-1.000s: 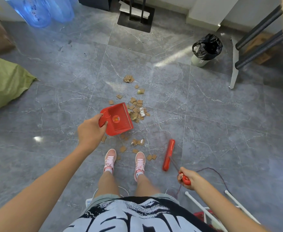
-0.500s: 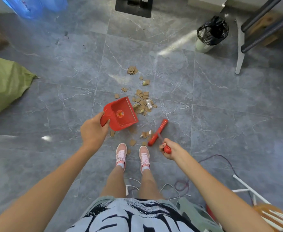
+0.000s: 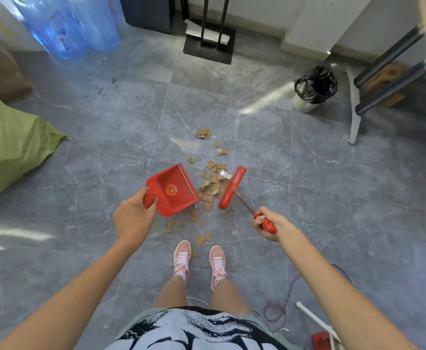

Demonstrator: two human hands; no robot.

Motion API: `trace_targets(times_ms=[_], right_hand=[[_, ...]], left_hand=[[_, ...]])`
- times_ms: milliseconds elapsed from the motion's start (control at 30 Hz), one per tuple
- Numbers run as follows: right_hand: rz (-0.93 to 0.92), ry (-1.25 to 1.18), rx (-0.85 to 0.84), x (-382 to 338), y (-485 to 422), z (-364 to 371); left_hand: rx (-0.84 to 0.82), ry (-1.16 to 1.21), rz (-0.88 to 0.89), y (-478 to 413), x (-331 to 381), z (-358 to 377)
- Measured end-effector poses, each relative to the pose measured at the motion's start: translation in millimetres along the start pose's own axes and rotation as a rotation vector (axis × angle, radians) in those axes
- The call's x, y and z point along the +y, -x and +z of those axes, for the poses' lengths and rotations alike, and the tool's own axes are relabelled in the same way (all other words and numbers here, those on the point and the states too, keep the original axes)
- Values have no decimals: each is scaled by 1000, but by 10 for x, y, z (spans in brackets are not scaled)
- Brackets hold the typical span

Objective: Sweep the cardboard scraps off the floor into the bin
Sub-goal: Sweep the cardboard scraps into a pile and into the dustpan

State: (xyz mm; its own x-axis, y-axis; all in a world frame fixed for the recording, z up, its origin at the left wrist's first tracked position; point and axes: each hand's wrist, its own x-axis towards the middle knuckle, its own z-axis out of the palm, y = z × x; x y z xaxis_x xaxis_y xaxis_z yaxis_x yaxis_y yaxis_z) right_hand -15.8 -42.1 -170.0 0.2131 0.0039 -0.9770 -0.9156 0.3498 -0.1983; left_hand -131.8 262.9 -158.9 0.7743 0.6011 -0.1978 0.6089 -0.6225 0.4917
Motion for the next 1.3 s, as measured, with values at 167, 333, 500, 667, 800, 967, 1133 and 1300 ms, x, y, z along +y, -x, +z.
trace_targets(times_ms=[167, 333, 500, 667, 800, 967, 1133, 1300], right_hand=[[-55, 88, 45, -395, 192, -84], [-91, 165, 43, -846, 233, 43], [-108, 330, 51, -1411, 108, 387], [-127, 575, 33, -2077, -87, 908], [-192, 812, 52, -2531, -345, 1406], [-284, 1083, 80, -2915, -644, 1969], [-330, 1289, 54, -3102, -1078, 2262], [-337, 1457, 41, -2973, -1416, 2061]], left_hand=[[16, -3, -22, -115, 93, -120], [15, 16, -20, -351, 353, -171], [30, 5, -41, -698, 728, -62], [50, 12, -116, -1070, 1123, 92], [57, -7, -183, -1354, 1379, 214], [86, -40, -234, -1602, 1621, 353], [71, -71, -269, -1791, 1780, 516], [77, -75, -280, -1824, 1816, 587]])
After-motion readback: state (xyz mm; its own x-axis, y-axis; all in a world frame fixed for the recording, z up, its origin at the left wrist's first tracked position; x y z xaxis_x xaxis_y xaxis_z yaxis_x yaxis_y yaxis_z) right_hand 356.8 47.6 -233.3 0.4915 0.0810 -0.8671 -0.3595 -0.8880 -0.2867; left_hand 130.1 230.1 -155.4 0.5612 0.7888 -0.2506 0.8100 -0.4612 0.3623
